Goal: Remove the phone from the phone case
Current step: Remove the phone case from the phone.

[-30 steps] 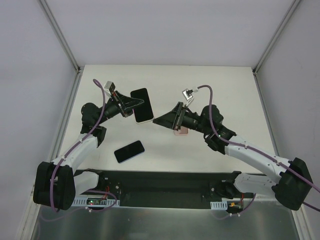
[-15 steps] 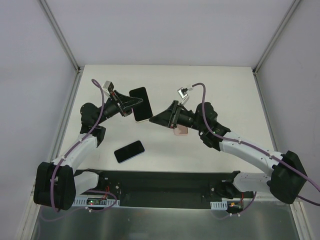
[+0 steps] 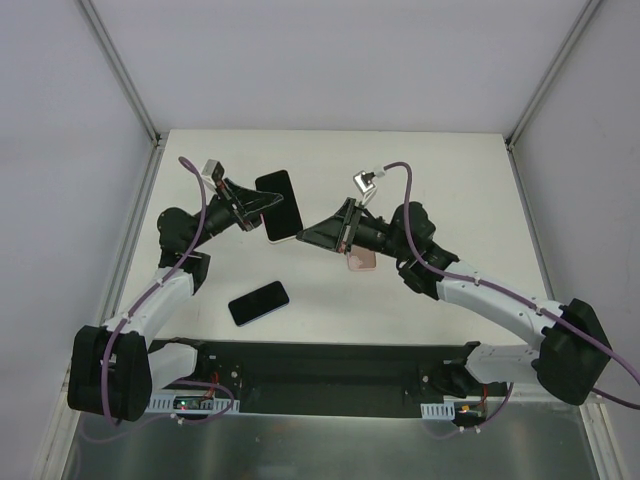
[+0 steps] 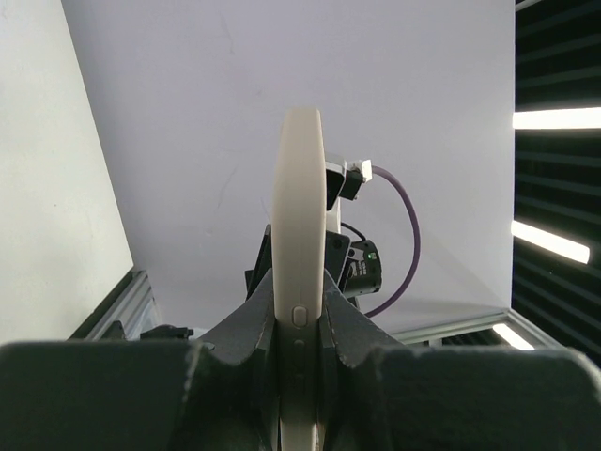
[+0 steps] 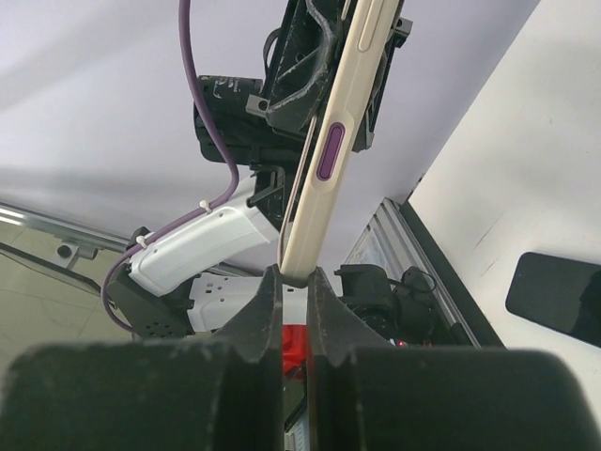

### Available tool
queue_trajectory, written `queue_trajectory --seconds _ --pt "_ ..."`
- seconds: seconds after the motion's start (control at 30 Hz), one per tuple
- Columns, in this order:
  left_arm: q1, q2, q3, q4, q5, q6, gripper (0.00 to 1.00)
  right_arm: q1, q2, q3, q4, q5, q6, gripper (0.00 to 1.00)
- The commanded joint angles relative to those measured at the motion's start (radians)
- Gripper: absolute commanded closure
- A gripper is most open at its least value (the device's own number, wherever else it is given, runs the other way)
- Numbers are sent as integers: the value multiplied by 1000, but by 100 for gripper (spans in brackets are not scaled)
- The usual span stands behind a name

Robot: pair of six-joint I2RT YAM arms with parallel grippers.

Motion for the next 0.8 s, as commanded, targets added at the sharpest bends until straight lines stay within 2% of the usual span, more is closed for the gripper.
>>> queue_trajectory --seconds 0.0,0.17,0.37,0.5,0.6,0.77 --pt "5 -45 17 117 15 -49 100 1 -4 18 110 7 -16 99" --pt "11 -29 12 135 30 -69 100 8 -36 1 187 -5 -48 99" --pt "8 35 -41 283 30 -198 100 33 -69 44 175 -74 -194 99" --pt "10 37 -40 328 31 -282 100 35 -82 64 161 -172 -278 99" --pt "10 -17 -29 313 27 -327 100 35 -93 76 92 -206 -361 99" --pt "10 -152 15 135 44 -290 100 30 -90 90 12 -207 -422 99"
